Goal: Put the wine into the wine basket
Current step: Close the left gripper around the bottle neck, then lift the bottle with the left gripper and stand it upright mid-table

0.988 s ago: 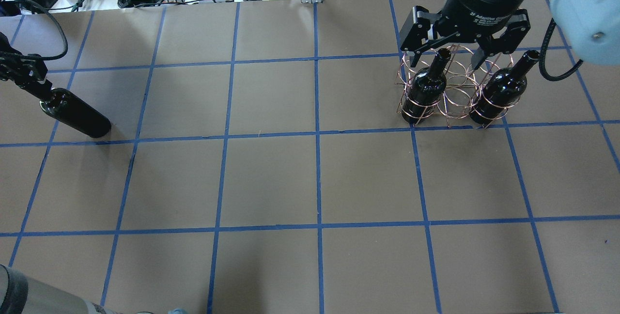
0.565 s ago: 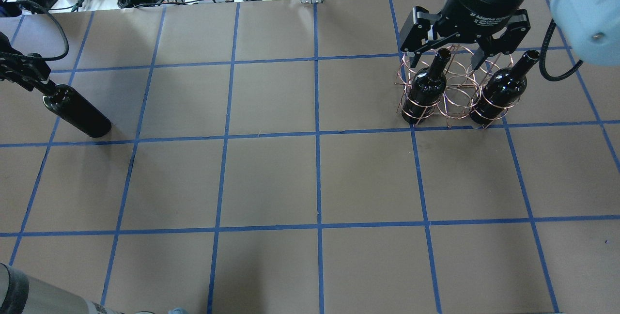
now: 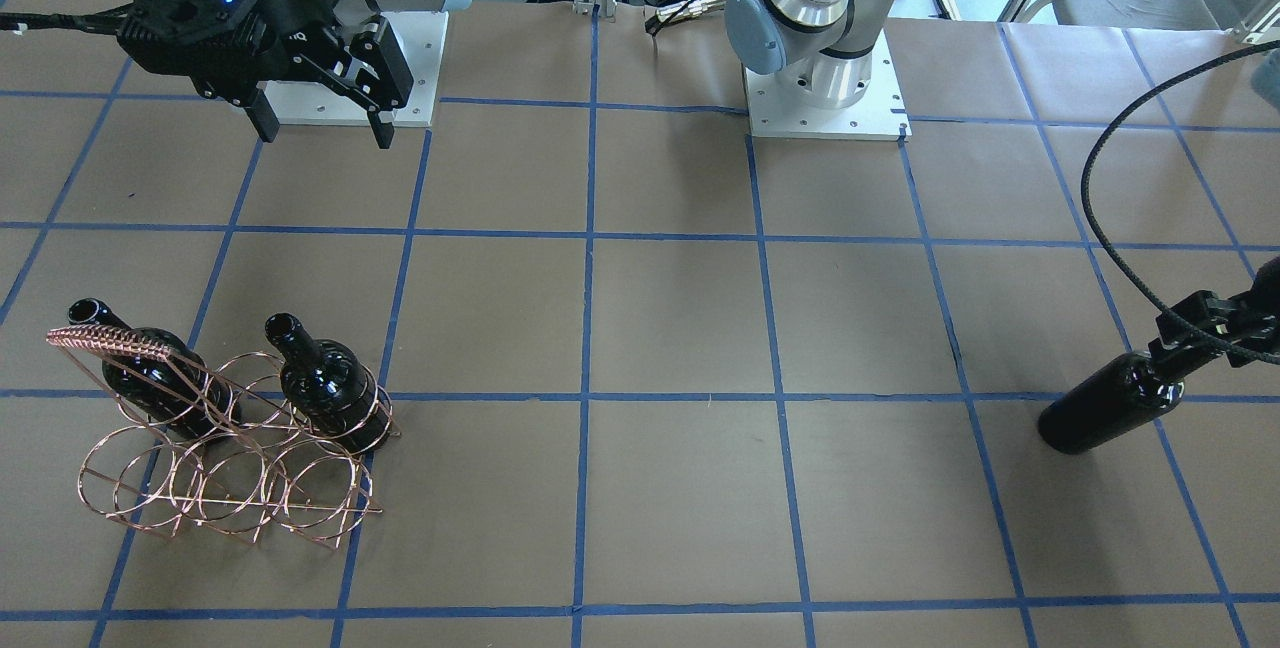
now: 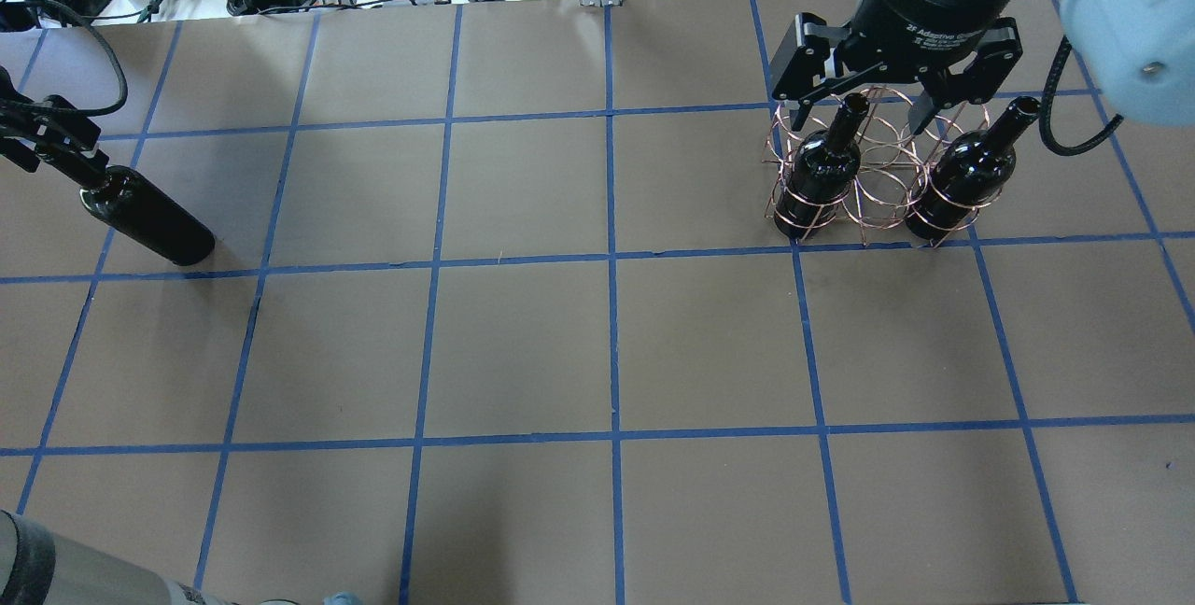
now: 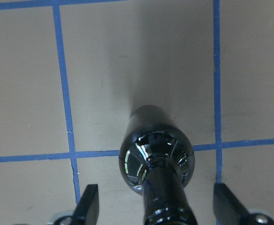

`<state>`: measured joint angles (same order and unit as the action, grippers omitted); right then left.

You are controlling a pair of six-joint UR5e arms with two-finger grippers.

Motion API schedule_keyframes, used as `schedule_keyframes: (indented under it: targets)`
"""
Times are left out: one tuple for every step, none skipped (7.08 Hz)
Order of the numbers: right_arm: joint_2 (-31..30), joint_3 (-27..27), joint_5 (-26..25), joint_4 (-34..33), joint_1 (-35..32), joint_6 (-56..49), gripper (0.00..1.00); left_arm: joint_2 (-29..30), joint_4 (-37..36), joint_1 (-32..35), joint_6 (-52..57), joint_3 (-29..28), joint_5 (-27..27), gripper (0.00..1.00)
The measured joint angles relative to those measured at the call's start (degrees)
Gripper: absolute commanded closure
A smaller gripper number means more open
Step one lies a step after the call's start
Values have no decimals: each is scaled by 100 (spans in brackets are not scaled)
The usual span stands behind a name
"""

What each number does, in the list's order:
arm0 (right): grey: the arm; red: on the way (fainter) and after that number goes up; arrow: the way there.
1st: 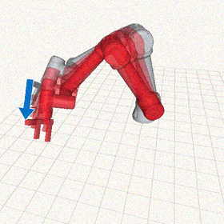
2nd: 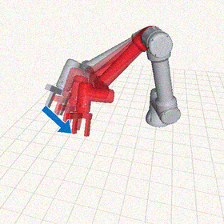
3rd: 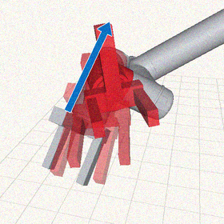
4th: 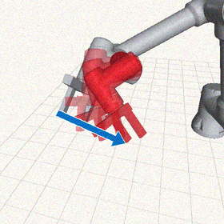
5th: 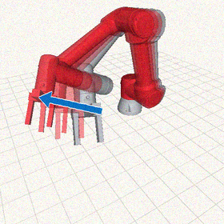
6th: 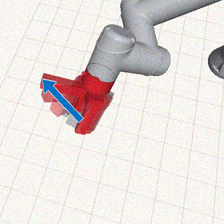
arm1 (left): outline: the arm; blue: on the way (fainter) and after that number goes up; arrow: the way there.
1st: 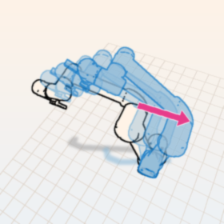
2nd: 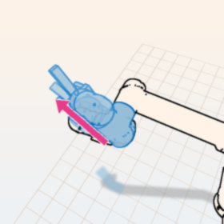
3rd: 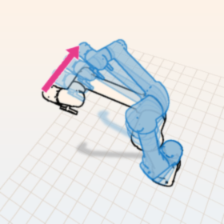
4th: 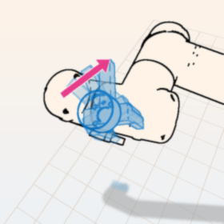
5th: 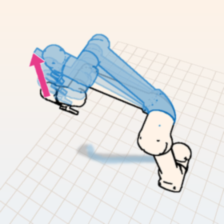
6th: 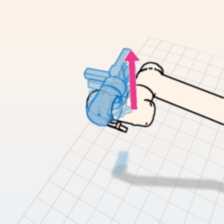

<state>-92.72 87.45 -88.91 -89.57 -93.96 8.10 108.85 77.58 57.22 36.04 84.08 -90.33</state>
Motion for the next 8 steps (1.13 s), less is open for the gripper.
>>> schedule_keyframes:
  targets:
    - [0, 0, -2, 3, 2, -12, 0, -3, 79, 0, 0, 6, -6, 100]
    - [-2, 0, -3, 9, 4, -16, 0, -7, 149, -3, 0, 9, -11, 100]
    - [-3, 0, -3, 15, 3, -18, 0, -10, 183, -5, 0, 9, -12, 100]
    - [-2, 0, -3, 17, 1, -18, 0, -14, 192, -3, 0, -1, -2, 100]
    - [-1, 0, -3, 18, 1, -19, 0, -37, 195, 12, -5, -24, 26, 100]
    - [0, 0, -3, 19, 0, -19, 0, -110, 196, 81, -69, -45, 57, 100]
    - [0, 0, -3, 19, 0, -19, 0, -266, 196, 278, -293, -51, 85, 100]
    - [0, 0, -1, 19, 0, -19, 0, -444, 194, 604, -591, -48, 123, 100]
